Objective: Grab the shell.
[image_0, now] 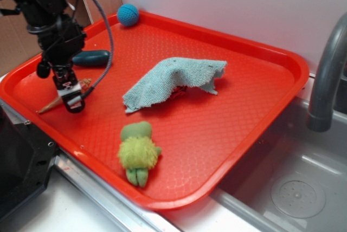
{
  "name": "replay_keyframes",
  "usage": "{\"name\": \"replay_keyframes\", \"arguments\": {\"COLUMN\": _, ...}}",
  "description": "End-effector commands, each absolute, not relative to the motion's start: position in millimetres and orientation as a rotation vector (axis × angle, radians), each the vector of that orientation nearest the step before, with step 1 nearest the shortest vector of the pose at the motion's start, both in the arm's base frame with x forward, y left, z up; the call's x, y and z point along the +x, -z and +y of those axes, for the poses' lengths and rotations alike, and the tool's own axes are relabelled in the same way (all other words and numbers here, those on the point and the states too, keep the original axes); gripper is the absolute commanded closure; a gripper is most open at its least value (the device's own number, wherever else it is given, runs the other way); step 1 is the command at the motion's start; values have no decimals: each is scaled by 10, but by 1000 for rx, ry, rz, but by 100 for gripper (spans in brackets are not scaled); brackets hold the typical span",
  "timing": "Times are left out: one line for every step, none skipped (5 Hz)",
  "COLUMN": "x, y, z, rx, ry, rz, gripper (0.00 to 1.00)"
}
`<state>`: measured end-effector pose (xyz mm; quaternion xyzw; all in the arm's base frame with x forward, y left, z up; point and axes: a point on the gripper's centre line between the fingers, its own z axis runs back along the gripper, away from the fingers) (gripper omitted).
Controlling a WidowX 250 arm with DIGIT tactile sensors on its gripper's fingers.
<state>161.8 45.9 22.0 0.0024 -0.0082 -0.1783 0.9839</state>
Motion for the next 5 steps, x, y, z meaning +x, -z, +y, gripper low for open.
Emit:
{"name": "replay_keyframes", "arguments": {"x": 1906, "y": -186, "z": 378, "rx": 32, "ry": 398, "rz": -5, "gripper": 0}}
{"name": "replay_keyframes", "arguments": {"x": 1671, "y": -202, "z": 319, "rx": 22, "ry": 359, "rz": 4, "gripper": 92}}
{"name": "replay_keyframes", "arguments": {"x": 1714, "y": -261, "z": 321, "rx": 20, "ry": 347, "rz": -9, "gripper": 100}}
{"name": "replay_keyframes", "arguments": {"x": 1725, "y": -260, "z": 327, "rx": 5, "ry": 330, "rz": -7, "gripper": 100}}
{"name": "replay_keyframes", "arguments": {"x": 1833, "y": -478, "z": 333, "rx": 28, "ry": 282, "rz": -10, "gripper": 100}}
